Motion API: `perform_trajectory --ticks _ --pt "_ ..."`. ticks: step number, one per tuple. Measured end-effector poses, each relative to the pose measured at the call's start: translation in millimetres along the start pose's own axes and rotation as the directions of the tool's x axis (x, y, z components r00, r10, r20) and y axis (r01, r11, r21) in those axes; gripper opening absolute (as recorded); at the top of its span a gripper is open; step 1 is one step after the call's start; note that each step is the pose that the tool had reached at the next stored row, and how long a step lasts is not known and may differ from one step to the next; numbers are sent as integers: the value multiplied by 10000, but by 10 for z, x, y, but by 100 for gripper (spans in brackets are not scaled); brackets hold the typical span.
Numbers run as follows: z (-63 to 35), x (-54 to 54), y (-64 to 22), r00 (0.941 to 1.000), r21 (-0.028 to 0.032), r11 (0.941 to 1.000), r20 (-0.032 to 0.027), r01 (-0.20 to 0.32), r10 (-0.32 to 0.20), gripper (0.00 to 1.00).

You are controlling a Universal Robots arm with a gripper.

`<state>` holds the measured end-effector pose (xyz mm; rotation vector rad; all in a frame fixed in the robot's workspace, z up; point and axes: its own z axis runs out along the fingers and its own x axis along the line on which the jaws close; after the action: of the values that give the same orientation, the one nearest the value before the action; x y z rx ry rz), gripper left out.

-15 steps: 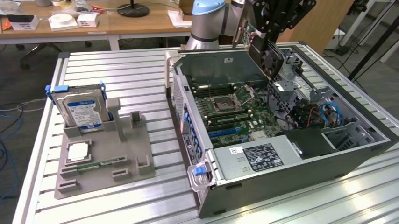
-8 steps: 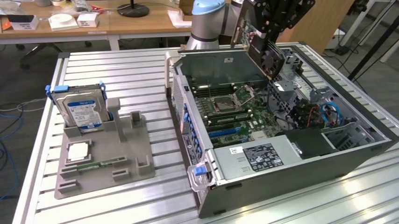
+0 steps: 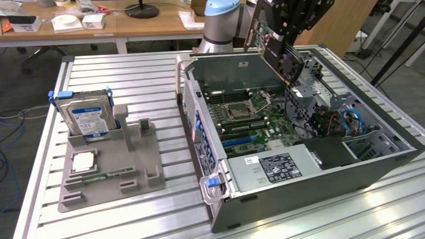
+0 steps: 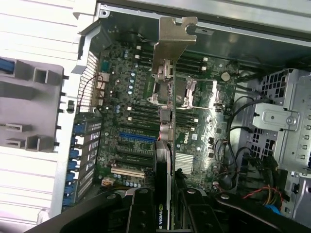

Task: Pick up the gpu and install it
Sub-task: 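Insert the gpu into the slot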

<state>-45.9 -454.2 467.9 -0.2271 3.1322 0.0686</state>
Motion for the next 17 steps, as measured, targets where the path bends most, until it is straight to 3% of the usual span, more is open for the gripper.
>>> perform_trajectory --ticks 9,17 --pt "0 0 0 9981 -3 9981 -27 622 -622 26" --pt "0 0 0 9925 -7 9925 -53 1225 -1225 26"
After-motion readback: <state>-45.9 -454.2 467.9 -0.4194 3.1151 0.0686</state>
